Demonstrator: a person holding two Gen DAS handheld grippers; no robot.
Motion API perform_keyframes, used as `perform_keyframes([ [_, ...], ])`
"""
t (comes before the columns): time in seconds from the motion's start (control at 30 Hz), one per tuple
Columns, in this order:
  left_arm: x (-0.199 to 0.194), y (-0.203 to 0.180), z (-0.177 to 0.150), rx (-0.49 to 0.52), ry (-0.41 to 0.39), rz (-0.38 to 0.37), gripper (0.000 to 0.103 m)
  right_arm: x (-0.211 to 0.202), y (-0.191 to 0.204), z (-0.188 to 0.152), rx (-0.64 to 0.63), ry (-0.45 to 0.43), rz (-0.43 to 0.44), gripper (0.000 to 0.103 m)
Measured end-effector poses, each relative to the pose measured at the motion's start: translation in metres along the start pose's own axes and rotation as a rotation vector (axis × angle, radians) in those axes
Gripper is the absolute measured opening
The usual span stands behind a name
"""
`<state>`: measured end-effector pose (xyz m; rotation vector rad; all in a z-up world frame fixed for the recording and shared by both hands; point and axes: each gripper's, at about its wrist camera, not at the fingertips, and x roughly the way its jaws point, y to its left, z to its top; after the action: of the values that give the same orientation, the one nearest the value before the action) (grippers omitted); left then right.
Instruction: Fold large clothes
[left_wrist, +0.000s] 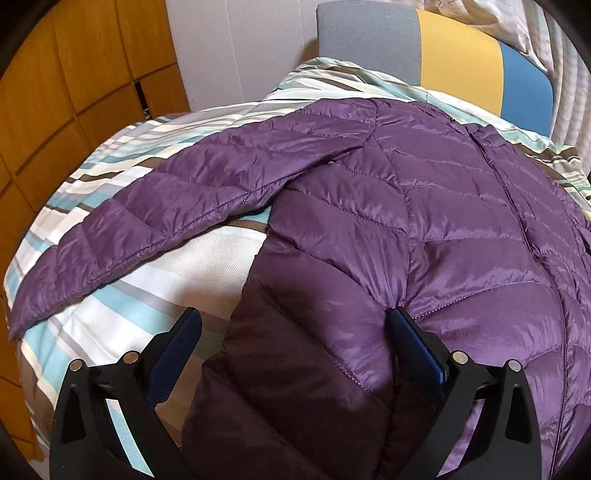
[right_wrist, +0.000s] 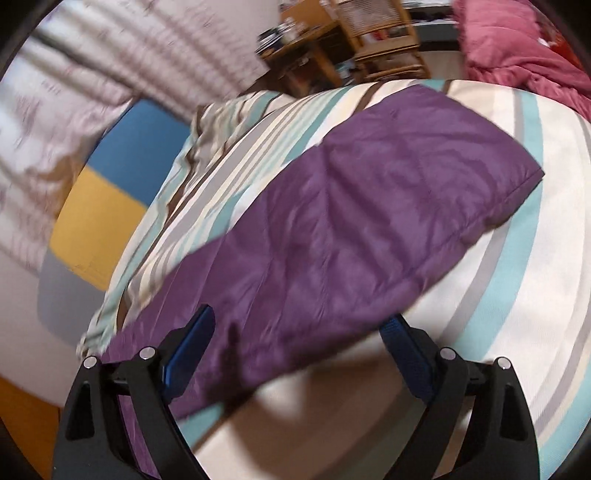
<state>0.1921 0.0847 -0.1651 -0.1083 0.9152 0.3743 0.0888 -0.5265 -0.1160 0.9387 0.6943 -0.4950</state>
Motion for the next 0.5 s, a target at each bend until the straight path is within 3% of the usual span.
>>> perform_keyframes([
  [0.23,0.0,-0.004,-0.004,0.009,-0.013,0.018,0.1,0.009,0.004,0.014,0.019,-0.06,-0.114,0.062],
  [0.3,0.0,-0.006,-0.004,0.015,-0.016,0.026,0.1,0.011,0.011,0.014,-0.034,-0.075,-0.159,0.043],
  [0.4,0.001,-0.004,-0.004,0.015,-0.015,0.026,0.1,0.013,0.02,0.014,-0.123,-0.085,-0.178,0.025],
  [0.5,0.002,-0.002,-0.004,0.004,-0.008,0.01,0.1,0.01,0.035,0.01,-0.22,-0.108,-0.199,0.018],
])
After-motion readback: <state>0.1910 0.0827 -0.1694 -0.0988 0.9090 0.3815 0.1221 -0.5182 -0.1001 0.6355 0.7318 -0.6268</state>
